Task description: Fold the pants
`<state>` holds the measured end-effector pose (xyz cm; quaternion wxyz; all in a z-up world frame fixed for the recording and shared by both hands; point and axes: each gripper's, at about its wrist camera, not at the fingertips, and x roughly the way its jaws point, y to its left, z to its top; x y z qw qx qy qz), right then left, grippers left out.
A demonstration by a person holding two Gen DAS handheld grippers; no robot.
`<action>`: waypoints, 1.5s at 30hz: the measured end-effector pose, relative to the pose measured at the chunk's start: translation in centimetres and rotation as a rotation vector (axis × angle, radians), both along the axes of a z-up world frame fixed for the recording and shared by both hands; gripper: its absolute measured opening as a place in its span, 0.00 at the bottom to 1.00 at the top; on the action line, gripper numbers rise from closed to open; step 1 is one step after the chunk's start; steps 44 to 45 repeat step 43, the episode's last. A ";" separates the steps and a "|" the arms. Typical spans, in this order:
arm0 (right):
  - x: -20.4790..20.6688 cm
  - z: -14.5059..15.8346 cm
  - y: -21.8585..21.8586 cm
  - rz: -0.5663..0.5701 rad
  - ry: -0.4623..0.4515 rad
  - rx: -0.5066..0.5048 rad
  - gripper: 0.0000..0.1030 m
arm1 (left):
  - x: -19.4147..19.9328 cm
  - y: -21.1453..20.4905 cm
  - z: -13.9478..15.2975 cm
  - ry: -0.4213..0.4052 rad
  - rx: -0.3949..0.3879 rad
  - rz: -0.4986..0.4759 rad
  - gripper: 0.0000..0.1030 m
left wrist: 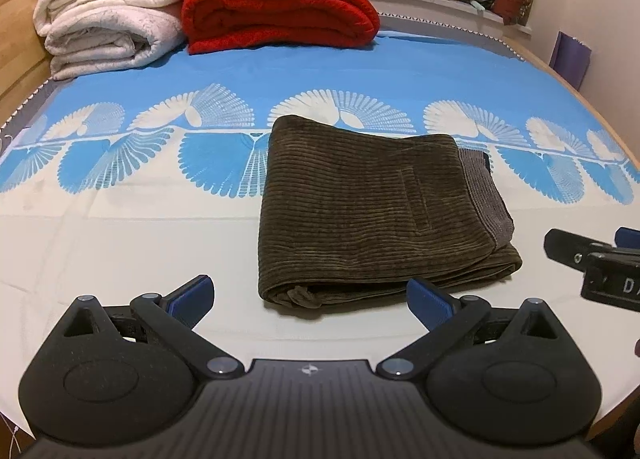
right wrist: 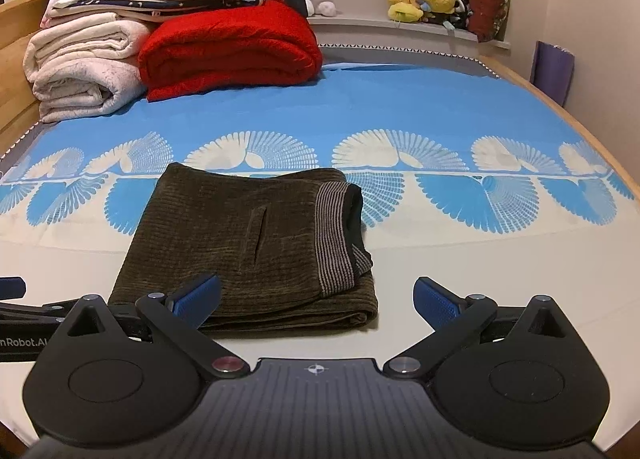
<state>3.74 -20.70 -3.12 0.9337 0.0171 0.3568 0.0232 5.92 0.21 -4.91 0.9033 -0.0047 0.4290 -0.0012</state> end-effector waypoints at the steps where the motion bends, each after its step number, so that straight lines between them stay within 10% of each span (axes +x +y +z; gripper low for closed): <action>1: 0.0 -0.1 0.0 0.002 0.003 0.001 0.99 | 0.0 -0.1 0.0 0.000 -0.001 -0.002 1.00; 45: 0.3 -0.2 0.1 0.010 0.014 0.005 0.99 | 0.1 -1.0 -0.3 -0.006 0.004 -0.028 1.00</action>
